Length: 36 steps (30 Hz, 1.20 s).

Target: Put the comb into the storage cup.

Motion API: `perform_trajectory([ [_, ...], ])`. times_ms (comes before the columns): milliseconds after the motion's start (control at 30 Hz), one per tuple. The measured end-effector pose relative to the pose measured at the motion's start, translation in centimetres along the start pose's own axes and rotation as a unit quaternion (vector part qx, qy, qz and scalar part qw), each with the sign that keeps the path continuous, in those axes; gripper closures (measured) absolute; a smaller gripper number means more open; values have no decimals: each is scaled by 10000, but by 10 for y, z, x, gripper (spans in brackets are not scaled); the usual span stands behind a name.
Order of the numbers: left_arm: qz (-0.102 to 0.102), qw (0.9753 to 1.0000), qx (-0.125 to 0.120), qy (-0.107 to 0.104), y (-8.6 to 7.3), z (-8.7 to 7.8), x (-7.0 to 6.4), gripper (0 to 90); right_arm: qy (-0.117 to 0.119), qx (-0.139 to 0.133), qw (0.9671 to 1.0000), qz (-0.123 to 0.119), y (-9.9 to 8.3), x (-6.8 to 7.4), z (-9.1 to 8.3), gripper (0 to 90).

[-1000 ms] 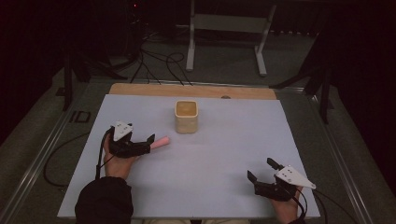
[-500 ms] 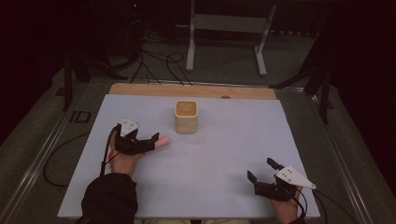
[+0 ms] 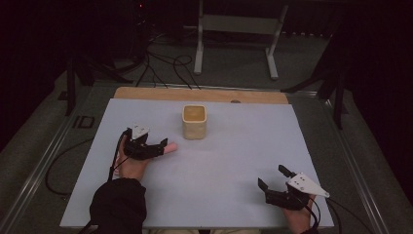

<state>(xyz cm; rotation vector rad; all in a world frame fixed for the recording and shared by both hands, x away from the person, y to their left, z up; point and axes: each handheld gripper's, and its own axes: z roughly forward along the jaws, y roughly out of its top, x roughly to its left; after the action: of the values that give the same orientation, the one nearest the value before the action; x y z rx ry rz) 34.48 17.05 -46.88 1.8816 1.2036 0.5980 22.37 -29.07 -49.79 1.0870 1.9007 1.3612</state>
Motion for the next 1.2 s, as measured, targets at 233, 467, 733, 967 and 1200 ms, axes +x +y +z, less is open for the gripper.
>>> perform_trajectory([
  [233, 26, 9997, 179, 174, -3, 8, -4, 387, -7, -14, 10000, 5, 0, 0, 0, 86],
  [467, -143, 9990, 352, 214, -4, 14, -3, 741, -5, 0, 10000, -9, 0, 0, 0, 86],
  [733, -377, 9978, 500, 213, -4, 18, 0, 900, -2, 20, 10000, -6, 0, 0, 0, 87],
  [967, -430, 9957, 780, 273, -7, 26, 0, 900, -9, 47, 10000, -27, 0, 0, 0, 87],
  [1200, -394, 9941, 987, 219, -14, 32, -3, 900, -7, 43, 10000, -6, 0, 0, 0, 87],
])
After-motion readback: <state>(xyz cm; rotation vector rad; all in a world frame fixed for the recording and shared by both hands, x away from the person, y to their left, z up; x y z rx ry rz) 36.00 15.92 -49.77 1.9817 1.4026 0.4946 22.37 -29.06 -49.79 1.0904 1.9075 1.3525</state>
